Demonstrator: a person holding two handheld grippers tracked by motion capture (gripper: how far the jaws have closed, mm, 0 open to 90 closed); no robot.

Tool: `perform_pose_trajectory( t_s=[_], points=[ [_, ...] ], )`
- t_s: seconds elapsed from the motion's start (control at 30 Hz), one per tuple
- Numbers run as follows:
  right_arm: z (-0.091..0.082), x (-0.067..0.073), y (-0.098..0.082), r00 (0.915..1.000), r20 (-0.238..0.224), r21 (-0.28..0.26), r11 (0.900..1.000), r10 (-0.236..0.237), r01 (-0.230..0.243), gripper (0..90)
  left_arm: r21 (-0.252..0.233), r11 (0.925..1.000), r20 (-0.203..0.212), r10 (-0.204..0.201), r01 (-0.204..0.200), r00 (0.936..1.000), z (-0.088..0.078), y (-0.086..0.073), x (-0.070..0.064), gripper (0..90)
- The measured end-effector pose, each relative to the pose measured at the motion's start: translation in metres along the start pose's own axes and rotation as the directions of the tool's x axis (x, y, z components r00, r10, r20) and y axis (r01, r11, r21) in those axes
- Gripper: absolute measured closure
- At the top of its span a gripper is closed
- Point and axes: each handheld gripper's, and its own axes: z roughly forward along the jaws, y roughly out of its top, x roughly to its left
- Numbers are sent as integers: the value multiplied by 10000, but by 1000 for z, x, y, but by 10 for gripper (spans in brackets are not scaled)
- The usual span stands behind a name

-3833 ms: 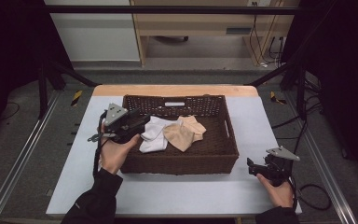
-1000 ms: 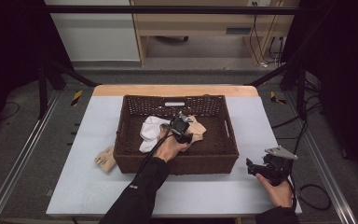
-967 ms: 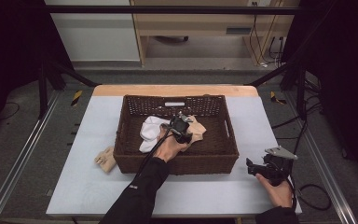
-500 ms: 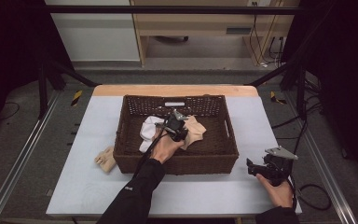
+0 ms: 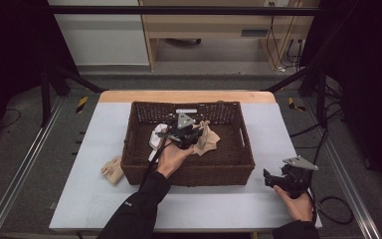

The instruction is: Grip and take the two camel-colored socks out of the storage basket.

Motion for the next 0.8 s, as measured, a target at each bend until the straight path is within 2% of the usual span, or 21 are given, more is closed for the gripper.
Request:
perform_pose_trajectory(
  t_s=[0.07,0.13,0.37,0.6,0.8],
  points=[
    [0,0,0,10000,6,20,10000,19,-19,44,-343,9994,84,-44,47,10000,-8,5,1,847],
    [0,-1,0,10000,7,-3,10000,19,-19,44,-652,9978,27,92,-90,10000,-15,9,2,847],
    [0,-2,-1,10000,48,-16,10000,79,-79,43,-1375,9904,208,-110,137,9997,-38,21,6,848],
    [-1,-2,-1,9999,49,-2,9999,102,-102,44,-1681,9858,219,-2,39,9998,-59,27,10,848],
    [-1,-2,-1,9999,78,-17,10000,87,-87,44,-1964,9803,204,-169,206,9996,-80,25,20,848]
  ],
)
